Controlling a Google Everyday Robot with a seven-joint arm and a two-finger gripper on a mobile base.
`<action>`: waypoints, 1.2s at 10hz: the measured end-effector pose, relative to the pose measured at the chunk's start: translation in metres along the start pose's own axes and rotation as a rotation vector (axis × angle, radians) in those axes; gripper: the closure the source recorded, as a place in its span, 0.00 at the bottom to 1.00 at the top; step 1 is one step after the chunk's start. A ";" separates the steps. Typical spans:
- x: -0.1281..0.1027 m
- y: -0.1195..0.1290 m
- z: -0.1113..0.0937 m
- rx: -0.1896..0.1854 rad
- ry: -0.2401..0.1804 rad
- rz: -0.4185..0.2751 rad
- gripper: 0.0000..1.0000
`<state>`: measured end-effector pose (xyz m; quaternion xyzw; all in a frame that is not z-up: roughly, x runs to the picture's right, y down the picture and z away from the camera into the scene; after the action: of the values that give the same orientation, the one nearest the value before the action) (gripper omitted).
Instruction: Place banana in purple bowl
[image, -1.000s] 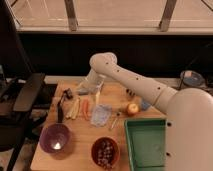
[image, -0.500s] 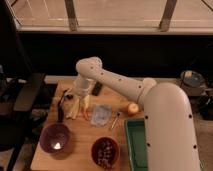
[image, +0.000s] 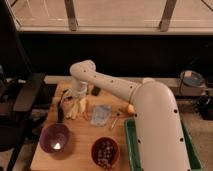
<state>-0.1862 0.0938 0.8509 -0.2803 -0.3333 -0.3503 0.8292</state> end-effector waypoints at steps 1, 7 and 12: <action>0.001 -0.002 0.007 0.003 -0.010 0.021 0.20; 0.014 0.003 0.047 -0.022 -0.038 0.106 0.22; 0.014 0.000 0.052 -0.033 -0.040 0.064 0.71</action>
<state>-0.1970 0.1252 0.8939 -0.3115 -0.3347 -0.3233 0.8285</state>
